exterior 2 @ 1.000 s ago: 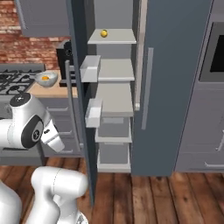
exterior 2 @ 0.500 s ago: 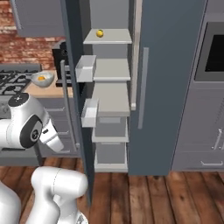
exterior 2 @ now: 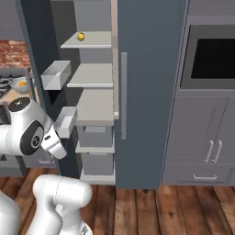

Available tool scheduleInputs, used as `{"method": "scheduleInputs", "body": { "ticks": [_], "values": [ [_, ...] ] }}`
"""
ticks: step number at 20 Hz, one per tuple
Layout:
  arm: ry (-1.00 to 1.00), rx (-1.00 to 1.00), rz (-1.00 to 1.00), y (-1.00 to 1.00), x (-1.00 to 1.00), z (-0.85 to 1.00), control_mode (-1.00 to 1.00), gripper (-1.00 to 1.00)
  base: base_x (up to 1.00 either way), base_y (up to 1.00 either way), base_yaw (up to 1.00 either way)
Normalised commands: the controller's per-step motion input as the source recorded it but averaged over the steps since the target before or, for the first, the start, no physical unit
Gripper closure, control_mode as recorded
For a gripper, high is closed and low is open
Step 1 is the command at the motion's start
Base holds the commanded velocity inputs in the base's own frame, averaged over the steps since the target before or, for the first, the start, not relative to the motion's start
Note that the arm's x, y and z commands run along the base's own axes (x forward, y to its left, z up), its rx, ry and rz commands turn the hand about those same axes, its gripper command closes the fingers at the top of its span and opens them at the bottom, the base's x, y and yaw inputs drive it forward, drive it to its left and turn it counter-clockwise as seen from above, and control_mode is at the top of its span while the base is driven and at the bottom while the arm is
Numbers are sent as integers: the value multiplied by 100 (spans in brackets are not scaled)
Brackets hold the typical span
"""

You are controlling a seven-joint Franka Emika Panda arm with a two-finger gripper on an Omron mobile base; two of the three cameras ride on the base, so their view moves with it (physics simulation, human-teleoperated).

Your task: Take the lemon wedge, orange, and lemon from the freezer and place them in the bowl on the counter.

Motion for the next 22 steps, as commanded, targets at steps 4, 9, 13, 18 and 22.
{"method": "scheduleInputs", "body": {
  "ticks": [4, 9, 13, 18, 22],
  "values": [
    [0, 0, 0, 0, 0, 0, 100, -100, 20, -78, 0],
    [0, 0, 0, 0, 0, 0, 100, -100, 83, -31, 0],
    [0, 0, 0, 0, 0, 0, 100, -100, 85, -3, 1],
    [0, 0, 0, 0, 0, 0, 100, -100, 60, 0, 0],
    [0, 0, 0, 0, 0, 0, 100, -100, 59, 5, 0]
  ]
}}
